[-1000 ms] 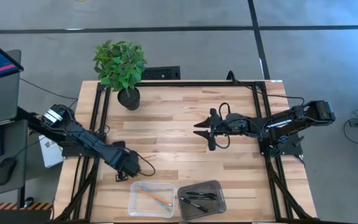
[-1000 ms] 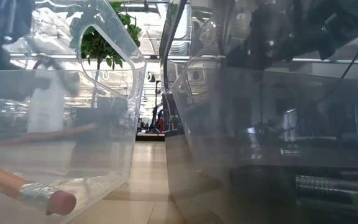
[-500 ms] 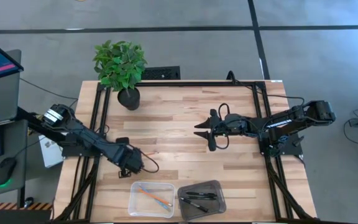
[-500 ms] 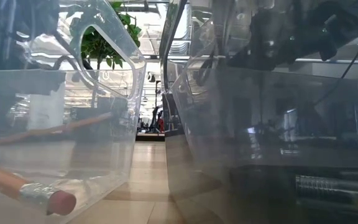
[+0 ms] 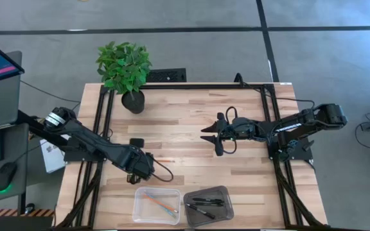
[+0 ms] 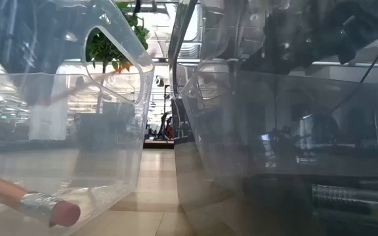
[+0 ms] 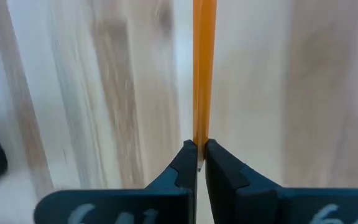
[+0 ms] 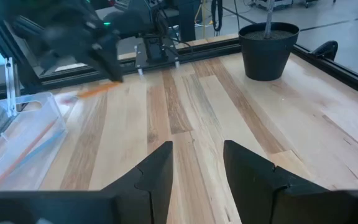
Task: Sort pens & pencils
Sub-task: Put the orange pencil into the transparent bin
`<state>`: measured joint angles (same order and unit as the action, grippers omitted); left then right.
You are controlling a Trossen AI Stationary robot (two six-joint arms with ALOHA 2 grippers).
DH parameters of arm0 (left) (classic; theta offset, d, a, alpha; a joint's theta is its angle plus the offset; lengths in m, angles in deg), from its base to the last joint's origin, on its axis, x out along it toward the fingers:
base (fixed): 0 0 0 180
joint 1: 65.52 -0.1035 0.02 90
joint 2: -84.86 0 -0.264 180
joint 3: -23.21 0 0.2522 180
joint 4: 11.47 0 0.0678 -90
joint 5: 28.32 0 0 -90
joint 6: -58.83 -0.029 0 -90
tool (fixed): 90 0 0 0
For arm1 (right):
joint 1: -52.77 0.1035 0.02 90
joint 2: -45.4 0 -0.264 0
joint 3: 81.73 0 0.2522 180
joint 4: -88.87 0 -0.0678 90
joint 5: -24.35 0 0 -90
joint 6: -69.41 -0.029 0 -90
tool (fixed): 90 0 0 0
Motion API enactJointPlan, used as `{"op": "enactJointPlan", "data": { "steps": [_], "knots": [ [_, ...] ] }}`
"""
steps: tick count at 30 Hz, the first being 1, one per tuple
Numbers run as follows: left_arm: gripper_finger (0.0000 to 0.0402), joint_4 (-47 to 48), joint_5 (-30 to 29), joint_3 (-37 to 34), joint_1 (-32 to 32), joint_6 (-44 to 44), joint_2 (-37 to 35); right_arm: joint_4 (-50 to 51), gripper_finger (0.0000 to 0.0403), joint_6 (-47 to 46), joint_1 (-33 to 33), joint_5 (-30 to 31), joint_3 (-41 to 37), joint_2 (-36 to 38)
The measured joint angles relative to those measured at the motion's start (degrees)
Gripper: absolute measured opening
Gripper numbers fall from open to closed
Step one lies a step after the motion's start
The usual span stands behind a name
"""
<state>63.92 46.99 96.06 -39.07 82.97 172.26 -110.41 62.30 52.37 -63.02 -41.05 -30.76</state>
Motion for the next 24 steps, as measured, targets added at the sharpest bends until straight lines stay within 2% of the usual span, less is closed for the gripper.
{"op": "enactJointPlan", "data": {
  "steps": [2, 5, 13, 19, 24],
  "knots": [
    [0.0001, 0.39, 1.34, 3.26, 0.37, -2.78, -0.02, 0.01, 0.0166, 0.0, 0.0, -0.01, 0.0, 0.0],
    [0.0001, 1.13, 6.38, 7.45, 1.25, -5.37, -0.02, 0.06, 0.0164, 0.0, -0.09, -0.02, 0.0, 0.0],
    [0.0001, 0.19, 15.37, 14.92, 6.51, -5.04, -0.04, 0.5, 0.0167, -0.02, -0.11, -0.02, 0.0, 0.0],
    [0.0001, -2.52, 15.59, 14.88, 10.45, -3.51, 0.35, 0.5, 0.0164, -0.74, -0.11, -0.02, 0.0, 0.0],
    [0.0001, -2.99, 15.56, 15.07, 11.54, -5.88, 4.58, 0.57, 0.0167, -2.77, -0.11, -0.02, 0.0, 0.0]
  ]
}}
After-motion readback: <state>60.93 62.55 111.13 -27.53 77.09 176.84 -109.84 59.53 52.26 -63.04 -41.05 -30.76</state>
